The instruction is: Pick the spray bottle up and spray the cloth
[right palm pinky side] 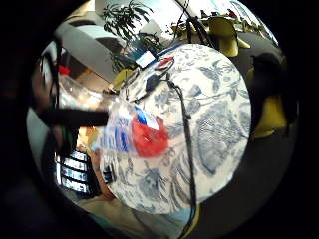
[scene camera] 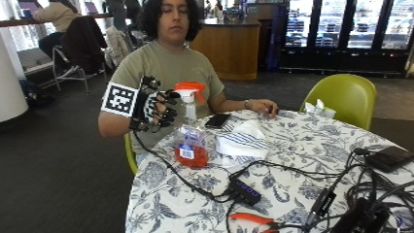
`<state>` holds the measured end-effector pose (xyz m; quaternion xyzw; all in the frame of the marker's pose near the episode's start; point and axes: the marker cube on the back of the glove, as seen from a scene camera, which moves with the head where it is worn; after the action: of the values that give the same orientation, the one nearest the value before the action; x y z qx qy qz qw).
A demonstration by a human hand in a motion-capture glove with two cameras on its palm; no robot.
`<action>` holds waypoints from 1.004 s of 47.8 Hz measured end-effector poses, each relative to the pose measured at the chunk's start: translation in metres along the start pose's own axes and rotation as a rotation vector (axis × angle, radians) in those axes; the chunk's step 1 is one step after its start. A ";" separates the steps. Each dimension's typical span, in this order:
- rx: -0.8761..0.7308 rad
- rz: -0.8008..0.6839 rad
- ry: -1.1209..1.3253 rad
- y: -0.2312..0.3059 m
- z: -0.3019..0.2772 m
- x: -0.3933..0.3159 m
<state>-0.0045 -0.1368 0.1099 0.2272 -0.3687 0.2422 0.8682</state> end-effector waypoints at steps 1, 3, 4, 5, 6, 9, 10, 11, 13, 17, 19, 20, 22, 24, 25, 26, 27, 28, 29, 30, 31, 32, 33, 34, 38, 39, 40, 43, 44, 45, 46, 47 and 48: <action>-0.015 -0.005 0.007 0.002 -0.001 0.001; -0.101 -0.012 0.017 0.012 -0.005 0.003; -0.156 -0.015 0.021 0.018 -0.009 0.003; -0.201 -0.019 0.028 0.025 -0.012 0.004; -0.232 -0.023 0.037 0.030 -0.015 0.005; -0.269 -0.035 0.091 0.046 -0.024 0.006; -0.275 -0.041 0.115 0.052 -0.028 0.007; -0.283 -0.048 0.139 0.057 -0.031 0.008; -0.307 -0.062 0.185 0.067 -0.038 0.009; -0.351 -0.049 0.263 0.088 -0.050 0.009; -0.349 -0.053 0.295 0.100 -0.055 0.009; -0.343 -0.058 0.311 0.106 -0.057 0.010; -0.341 -0.063 0.340 0.118 -0.062 0.011; -0.359 -0.057 0.357 0.129 -0.067 0.011; -0.365 -0.054 0.360 0.133 -0.070 0.011; -0.363 -0.054 0.361 0.138 -0.071 0.012; -0.355 -0.054 0.361 0.142 -0.073 0.012; -0.342 -0.053 0.358 0.146 -0.074 0.012; -0.331 -0.050 0.354 0.150 -0.075 0.013; -0.325 -0.044 0.350 0.154 -0.076 0.013; -0.326 -0.035 0.347 0.158 -0.078 0.012; -0.331 -0.027 0.346 0.162 -0.080 0.012; -0.334 -0.023 0.345 0.165 -0.081 0.012; -0.333 -0.023 0.345 0.169 -0.082 0.012; -0.314 -0.038 0.341 0.178 -0.084 0.011; -0.317 -0.034 0.337 0.179 -0.084 0.011; -0.320 -0.029 0.331 0.180 -0.084 0.011; -0.340 -0.021 0.313 0.180 -0.083 0.011; -0.349 -0.019 0.310 0.179 -0.083 0.011; -0.358 -0.017 0.308 0.177 -0.083 0.011; -0.364 -0.017 0.307 0.176 -0.082 0.012; -0.369 -0.020 0.306 0.174 -0.081 0.012; -0.377 -0.024 0.303 0.172 -0.080 0.013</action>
<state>-0.0551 0.0465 0.1066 0.0267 -0.2700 0.1902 0.9435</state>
